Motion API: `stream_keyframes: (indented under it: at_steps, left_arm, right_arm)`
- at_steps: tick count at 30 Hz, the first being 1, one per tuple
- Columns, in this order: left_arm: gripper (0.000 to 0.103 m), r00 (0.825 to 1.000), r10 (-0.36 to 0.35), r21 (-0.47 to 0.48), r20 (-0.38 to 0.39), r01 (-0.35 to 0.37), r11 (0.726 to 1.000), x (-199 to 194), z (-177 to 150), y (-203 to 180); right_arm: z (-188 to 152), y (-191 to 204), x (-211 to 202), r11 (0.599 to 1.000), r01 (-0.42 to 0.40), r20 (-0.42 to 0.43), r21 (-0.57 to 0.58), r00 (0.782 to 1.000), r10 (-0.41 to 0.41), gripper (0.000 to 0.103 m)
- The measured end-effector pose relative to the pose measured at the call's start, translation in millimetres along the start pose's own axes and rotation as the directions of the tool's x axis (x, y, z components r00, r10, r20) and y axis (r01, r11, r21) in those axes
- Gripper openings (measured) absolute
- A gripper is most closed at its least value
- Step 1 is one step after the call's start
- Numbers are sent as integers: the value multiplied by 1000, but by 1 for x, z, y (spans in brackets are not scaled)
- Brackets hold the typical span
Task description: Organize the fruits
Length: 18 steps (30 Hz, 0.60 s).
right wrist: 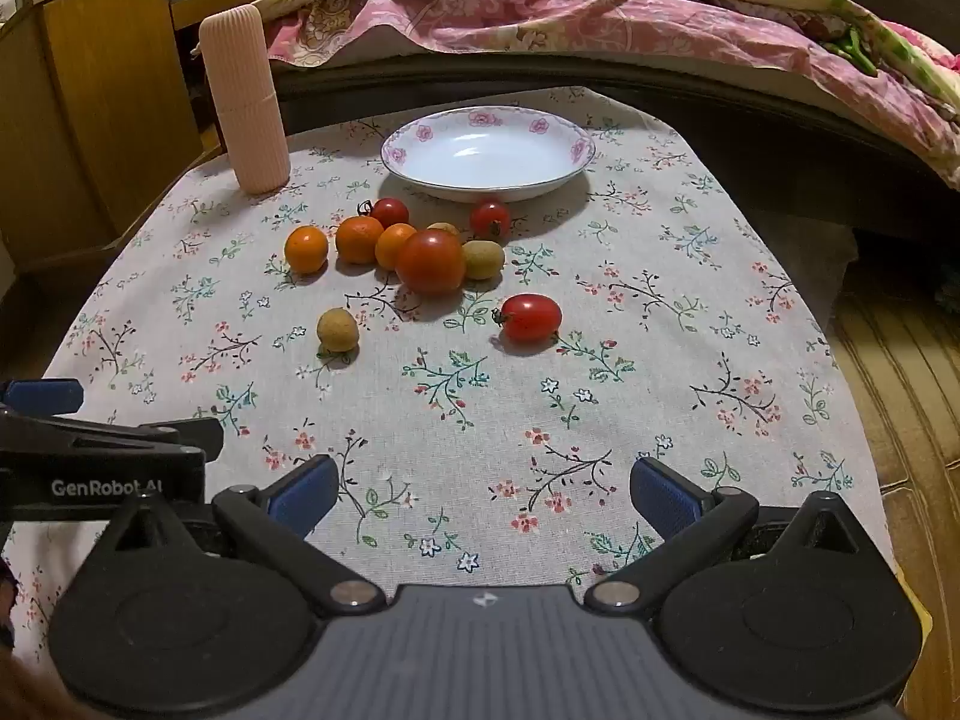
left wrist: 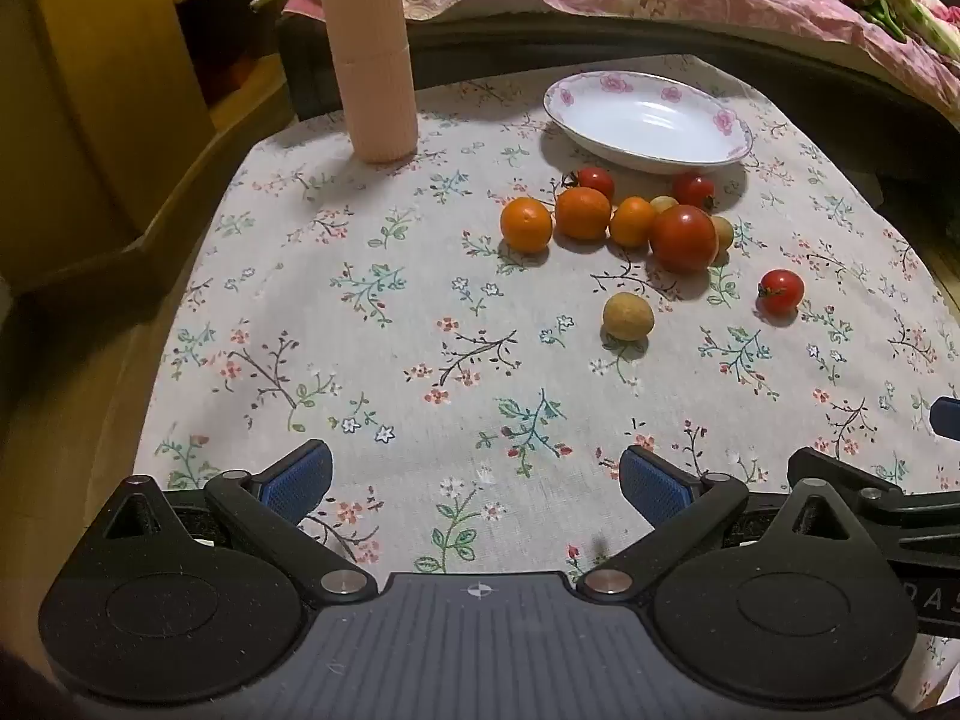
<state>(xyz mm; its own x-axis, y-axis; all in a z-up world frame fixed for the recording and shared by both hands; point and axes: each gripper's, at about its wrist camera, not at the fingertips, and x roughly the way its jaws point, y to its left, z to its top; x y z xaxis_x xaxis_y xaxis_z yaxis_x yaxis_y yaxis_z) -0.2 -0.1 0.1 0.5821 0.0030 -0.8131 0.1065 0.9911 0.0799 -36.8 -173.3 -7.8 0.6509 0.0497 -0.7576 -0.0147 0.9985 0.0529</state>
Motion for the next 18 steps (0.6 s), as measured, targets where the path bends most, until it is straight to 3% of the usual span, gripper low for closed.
stream_keyframes:
  at_steps: [18]
  left_arm:
    - [103,1000,-8,1,-6,8,1000,0,-1,-2]
  right_arm:
    - [2,-2,-2,1000,-1,8,13,1000,1,103]
